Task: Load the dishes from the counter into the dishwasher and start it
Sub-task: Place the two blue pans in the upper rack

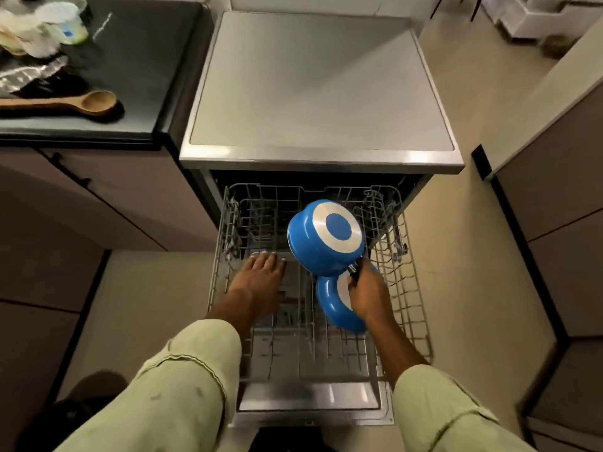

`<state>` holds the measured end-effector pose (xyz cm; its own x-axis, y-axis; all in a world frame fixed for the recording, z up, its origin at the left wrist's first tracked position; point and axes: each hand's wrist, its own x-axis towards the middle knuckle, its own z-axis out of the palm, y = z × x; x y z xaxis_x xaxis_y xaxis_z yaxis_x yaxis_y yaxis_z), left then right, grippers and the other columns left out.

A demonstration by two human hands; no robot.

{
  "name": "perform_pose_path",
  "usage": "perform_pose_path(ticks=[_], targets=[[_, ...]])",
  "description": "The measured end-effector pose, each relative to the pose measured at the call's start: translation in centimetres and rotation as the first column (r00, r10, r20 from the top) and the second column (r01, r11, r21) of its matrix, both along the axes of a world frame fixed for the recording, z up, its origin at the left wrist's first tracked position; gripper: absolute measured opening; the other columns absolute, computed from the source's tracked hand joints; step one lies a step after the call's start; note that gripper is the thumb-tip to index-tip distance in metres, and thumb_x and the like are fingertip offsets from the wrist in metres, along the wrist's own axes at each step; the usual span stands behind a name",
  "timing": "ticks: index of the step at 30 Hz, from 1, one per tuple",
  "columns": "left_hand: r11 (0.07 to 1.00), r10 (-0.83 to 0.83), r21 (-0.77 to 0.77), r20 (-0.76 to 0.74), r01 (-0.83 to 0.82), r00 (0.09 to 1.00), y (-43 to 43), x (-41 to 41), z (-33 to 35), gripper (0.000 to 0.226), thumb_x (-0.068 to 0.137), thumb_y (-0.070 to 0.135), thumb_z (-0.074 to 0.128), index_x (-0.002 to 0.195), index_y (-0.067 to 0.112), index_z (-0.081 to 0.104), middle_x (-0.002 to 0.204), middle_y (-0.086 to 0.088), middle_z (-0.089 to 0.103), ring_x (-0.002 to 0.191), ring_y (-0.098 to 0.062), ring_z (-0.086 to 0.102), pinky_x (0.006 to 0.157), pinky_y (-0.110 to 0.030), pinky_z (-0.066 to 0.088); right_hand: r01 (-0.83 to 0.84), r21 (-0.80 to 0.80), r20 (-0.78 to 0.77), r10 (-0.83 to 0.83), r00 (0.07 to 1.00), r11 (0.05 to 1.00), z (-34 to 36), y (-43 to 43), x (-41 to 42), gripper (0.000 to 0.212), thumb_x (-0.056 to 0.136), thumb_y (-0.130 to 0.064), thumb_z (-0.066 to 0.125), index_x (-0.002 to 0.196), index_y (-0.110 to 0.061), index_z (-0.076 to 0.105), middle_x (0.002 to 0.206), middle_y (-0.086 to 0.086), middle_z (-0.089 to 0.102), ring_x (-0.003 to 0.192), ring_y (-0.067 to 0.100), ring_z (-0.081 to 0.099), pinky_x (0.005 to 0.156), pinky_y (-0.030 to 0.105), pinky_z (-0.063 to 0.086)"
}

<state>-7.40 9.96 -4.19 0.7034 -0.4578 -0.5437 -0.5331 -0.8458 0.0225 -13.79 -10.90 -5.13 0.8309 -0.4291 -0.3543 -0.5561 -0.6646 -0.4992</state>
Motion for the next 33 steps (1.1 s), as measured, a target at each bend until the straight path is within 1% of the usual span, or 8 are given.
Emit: perform_pose_path(ticks=[4, 16, 21, 23, 25, 28, 31, 33], targets=[[1.0, -0.009, -0.021, -0.018, 0.008, 1.0, -4.0, 3.8, -4.4, 0.075, 0.103, 0.043, 0.038, 0.158, 0.015, -0.004, 0.166, -0.011, -0.004, 0.153, -0.029, -0.005, 0.122, -0.045, -0.002, 0.033, 0.009, 0.007, -0.033, 0.999, 0.999, -2.1, -1.7, 3.8, 0.031, 0.086, -0.002, 0.055, 0.115, -0.013, 0.051, 0.092, 0.005, 0.062, 0.09, 0.029, 0.062, 0.077, 0.043, 0.054], [0.998, -0.053, 0.01, -0.045, 0.054, 0.998, -10.4, 9.6, -15.8, 0.065, 0.105, 0.032, 0.035, 0.158, 0.009, 0.004, 0.166, -0.009, 0.0, 0.153, -0.029, 0.002, 0.123, -0.042, 0.002, -0.199, -0.297, 0.0, 0.209, 0.978, 0.934, -9.9, -2.4, 12.7, 0.028, 0.097, -0.005, 0.05, 0.125, -0.004, 0.049, 0.104, 0.018, 0.065, 0.092, 0.034, 0.065, 0.064, 0.031, 0.04], [0.834, 0.28, -0.456, -0.136, -0.311, 0.95, -12.0, 10.8, -20.4, 0.043, 0.109, 0.012, 0.032, 0.151, 0.0, 0.031, 0.16, -0.014, 0.03, 0.118, 0.015, 0.05, 0.093, 0.004, 0.03, -0.189, -0.276, -0.048, 0.182, 0.982, 0.942, -12.2, -2.7, 15.5, 0.039, 0.097, 0.0, 0.047, 0.134, -0.006, 0.04, 0.115, 0.022, 0.062, 0.104, 0.039, 0.062, 0.077, 0.04, 0.048], [0.861, 0.254, -0.437, -0.078, -0.262, 0.964, -11.4, 11.3, -21.6, 0.043, 0.105, 0.012, 0.043, 0.147, 0.005, 0.04, 0.155, -0.01, 0.038, 0.125, -0.003, 0.051, 0.091, 0.006, 0.027, -0.156, -0.273, 0.03, 0.17, 0.985, 0.949, -13.4, -3.1, 15.8, 0.038, 0.096, 0.002, 0.046, 0.132, -0.005, 0.04, 0.11, 0.022, 0.063, 0.098, 0.039, 0.063, 0.069, 0.037, 0.044], [0.901, 0.199, -0.347, -0.204, -0.261, 0.958, -12.0, 11.4, -22.0, 0.053, 0.099, 0.02, 0.056, 0.148, 0.012, 0.038, 0.154, -0.009, 0.037, 0.132, -0.016, 0.045, 0.103, -0.016, 0.04, -0.105, -0.267, 0.06, 0.126, 0.99, 0.958, -14.7, -3.7, 15.8, 0.036, 0.095, 0.002, 0.043, 0.13, -0.003, 0.04, 0.105, 0.021, 0.063, 0.093, 0.038, 0.063, 0.065, 0.034, 0.038], [0.981, 0.069, -0.174, -0.082, -0.083, 0.994, -12.4, 11.8, -22.1, 0.077, 0.088, 0.026, 0.07, 0.152, 0.014, 0.029, 0.157, -0.009, 0.029, 0.143, -0.029, 0.027, 0.114, -0.038, 0.034, 0.044, -0.226, 0.134, -0.013, 0.991, 0.973, -16.6, -4.7, 15.3, 0.039, 0.093, 0.005, 0.046, 0.132, 0.002, 0.044, 0.11, 0.025, 0.061, 0.098, 0.041, 0.062, 0.07, 0.037, 0.043], [0.987, -0.028, -0.159, -0.159, 0.002, 0.987, -11.9, 11.9, -23.2, 0.073, 0.087, 0.036, 0.064, 0.15, 0.015, 0.034, 0.155, -0.015, 0.033, 0.139, -0.035, 0.035, 0.113, -0.042, 0.038, 0.199, -0.155, 0.208, -0.164, 0.964, 0.968, -17.6, -5.3, 14.5, 0.04, 0.091, 0.007, 0.051, 0.13, 0.005, 0.047, 0.115, 0.027, 0.058, 0.104, 0.042, 0.059, 0.08, 0.04, 0.047], [0.978, -0.027, -0.208, -0.078, 0.01, 0.997, -12.0, 12.1, -24.2, 0.055, 0.092, 0.034, 0.054, 0.144, 0.019, 0.044, 0.149, -0.013, 0.044, 0.131, -0.03, 0.047, 0.099, -0.019, 0.047, 0.239, -0.162, 0.156, -0.214, 0.964, 0.958, -17.9, -5.8, 14.1, 0.042, 0.091, 0.008, 0.051, 0.132, 0.002, 0.045, 0.12, 0.025, 0.056, 0.109, 0.041, 0.057, 0.085, 0.041, 0.046]])
